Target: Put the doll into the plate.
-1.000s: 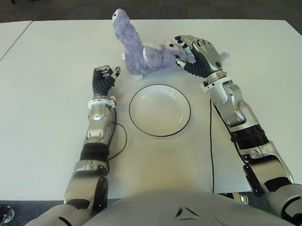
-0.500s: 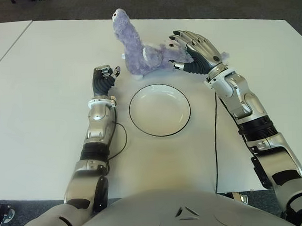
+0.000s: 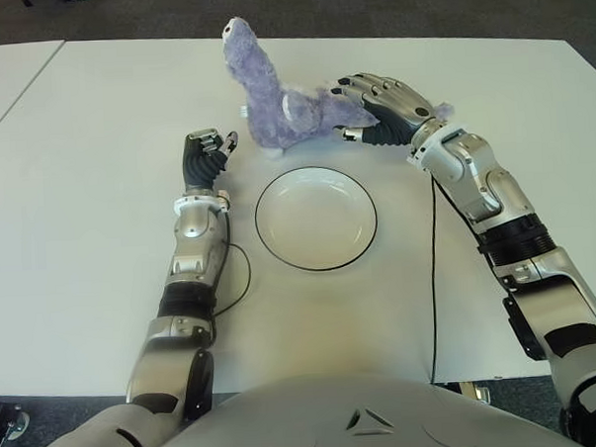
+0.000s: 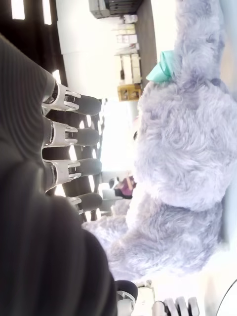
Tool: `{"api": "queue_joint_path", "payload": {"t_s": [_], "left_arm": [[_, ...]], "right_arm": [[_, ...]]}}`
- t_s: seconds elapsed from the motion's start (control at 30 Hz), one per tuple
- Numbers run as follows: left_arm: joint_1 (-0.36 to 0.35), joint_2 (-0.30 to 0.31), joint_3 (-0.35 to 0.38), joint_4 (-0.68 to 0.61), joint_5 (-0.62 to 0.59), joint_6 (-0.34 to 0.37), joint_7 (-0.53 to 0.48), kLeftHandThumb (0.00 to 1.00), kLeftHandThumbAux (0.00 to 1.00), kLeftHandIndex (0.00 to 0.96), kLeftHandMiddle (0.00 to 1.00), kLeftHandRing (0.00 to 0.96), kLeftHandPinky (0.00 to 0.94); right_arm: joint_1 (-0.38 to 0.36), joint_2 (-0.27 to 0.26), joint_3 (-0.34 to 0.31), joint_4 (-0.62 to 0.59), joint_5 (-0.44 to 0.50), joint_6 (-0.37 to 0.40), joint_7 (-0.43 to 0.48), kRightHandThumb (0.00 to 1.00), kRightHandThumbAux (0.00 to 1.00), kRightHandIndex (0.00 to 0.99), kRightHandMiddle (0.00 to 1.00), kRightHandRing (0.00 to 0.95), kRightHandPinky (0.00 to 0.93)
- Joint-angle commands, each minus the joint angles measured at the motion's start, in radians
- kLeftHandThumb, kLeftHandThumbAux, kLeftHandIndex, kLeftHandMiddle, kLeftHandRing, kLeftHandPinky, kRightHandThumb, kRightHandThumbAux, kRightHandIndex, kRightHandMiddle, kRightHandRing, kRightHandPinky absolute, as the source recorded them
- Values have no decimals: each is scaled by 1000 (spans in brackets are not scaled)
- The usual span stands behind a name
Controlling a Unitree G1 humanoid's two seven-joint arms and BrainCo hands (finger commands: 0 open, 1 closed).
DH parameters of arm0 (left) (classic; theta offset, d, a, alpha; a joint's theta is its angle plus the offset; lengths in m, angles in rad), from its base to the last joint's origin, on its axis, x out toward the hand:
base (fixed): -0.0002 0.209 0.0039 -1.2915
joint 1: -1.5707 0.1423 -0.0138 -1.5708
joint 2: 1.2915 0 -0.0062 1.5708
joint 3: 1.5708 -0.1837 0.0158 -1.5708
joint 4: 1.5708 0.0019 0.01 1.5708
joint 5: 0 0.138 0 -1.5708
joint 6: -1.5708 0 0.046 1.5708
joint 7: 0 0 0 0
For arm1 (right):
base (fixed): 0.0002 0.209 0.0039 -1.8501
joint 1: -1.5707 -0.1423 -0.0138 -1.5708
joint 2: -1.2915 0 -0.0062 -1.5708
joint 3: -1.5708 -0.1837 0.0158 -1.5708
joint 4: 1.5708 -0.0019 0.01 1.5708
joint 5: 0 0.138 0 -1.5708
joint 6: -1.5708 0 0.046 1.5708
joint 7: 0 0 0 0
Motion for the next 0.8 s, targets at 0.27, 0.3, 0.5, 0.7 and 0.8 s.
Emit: {"api": "queue_joint_path", "payload": {"t_s": [0.27, 0.3, 0.5, 0.7, 0.8], "left_arm": [[109, -38, 0, 69, 1, 10, 0, 383, 788, 781, 841, 844, 814], [109, -38, 0, 68, 1, 10, 0, 384, 788, 782, 841, 844, 814], [108, -40, 3, 69, 0, 8, 5, 391, 785, 783, 842, 846, 820], [109, -43, 7, 66, 0, 9, 12, 392, 782, 783, 842, 847, 815], [110, -44, 10, 67, 0, 5, 15, 393, 779, 783, 841, 847, 817]], "right_arm": [[-60, 1, 24, 91, -28, 9, 23, 437, 163, 0, 0, 0, 0], [-64, 2, 25, 98, -28, 8, 22, 438, 164, 0, 0, 0, 0], [-114, 9, 43, 184, -27, -11, 17, 443, 174, 0, 0, 0, 0], [-183, 19, 72, 314, -26, -42, 15, 444, 183, 0, 0, 0, 0], [-210, 21, 86, 366, -28, -59, 7, 444, 183, 0, 0, 0, 0]]}}
